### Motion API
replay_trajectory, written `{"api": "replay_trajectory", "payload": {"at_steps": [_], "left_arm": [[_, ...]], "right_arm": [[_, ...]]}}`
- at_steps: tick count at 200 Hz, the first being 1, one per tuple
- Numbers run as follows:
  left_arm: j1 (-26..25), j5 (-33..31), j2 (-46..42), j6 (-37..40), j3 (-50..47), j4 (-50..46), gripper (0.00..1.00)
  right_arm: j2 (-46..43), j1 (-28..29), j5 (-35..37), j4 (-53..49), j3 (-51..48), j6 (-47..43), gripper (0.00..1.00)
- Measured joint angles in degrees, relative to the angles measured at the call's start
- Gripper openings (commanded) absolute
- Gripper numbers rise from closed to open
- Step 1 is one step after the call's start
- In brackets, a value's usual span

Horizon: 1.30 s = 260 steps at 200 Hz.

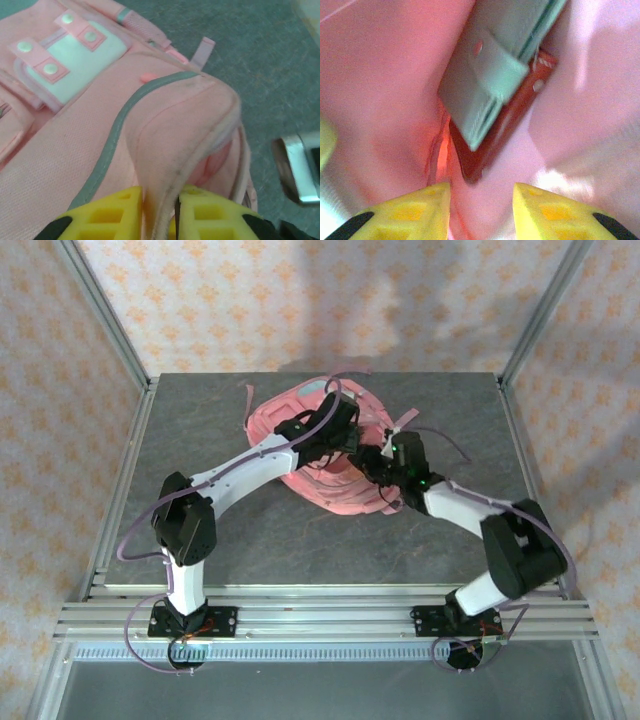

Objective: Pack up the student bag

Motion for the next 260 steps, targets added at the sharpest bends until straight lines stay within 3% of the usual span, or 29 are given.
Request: {"api": "replay_trajectory", "payload": {"at_steps": [28,53,86,113,156,171,181,194,215,260], "left_arm": [[-0.4,0.3,-2.4,-1.8,-4.6,4.2,0.44],[0.6,0.4,-9.5,-4.5,-15.2,8.2,0.54],[6.5,2.3,-18.2,-9.4,-28.3,12.9,0.59],[10.9,3.3,-18.1,-12.0,-32.2,14.9,0.62],[11.2,4.4,-12.5,-12.4,-31.1,16.7,0.61],[11.2,4.8,-9.7,-12.2,-29.5,16.8,0.56],[11.2,5.0,-8.1,-12.0,-28.5,16.9,0.47],[11.2,5.2,-6.3,-11.8,-27.0,16.8,0.25],[11.3,5.1,-5.3,-11.3,-25.8,16.2,0.0],[11.3,5.4,-5.3,-11.0,-25.3,16.3,0.0]], "right_arm": [[-7.0,0.0,1.4,-6.6,-3.6,-3.5,0.37],[-9.7,0.1,2.3,-10.2,-4.9,-5.6,0.37],[-10.1,0.1,2.1,-11.2,-5.3,-6.6,0.37],[-10.2,0.5,1.6,-11.2,-5.3,-7.0,0.37],[-11.6,0.9,1.3,-11.1,-5.7,-7.2,0.38],[-12.0,0.9,1.3,-11.1,-6.4,-7.2,0.38],[-12.0,0.9,1.3,-11.1,-6.9,-7.1,0.38],[-12.0,0.9,1.3,-11.1,-7.3,-7.0,0.38],[-11.9,1.0,1.5,-10.9,-7.5,-7.0,0.37],[-7.6,1.1,1.8,-9.0,-7.0,-6.8,0.37]]}}
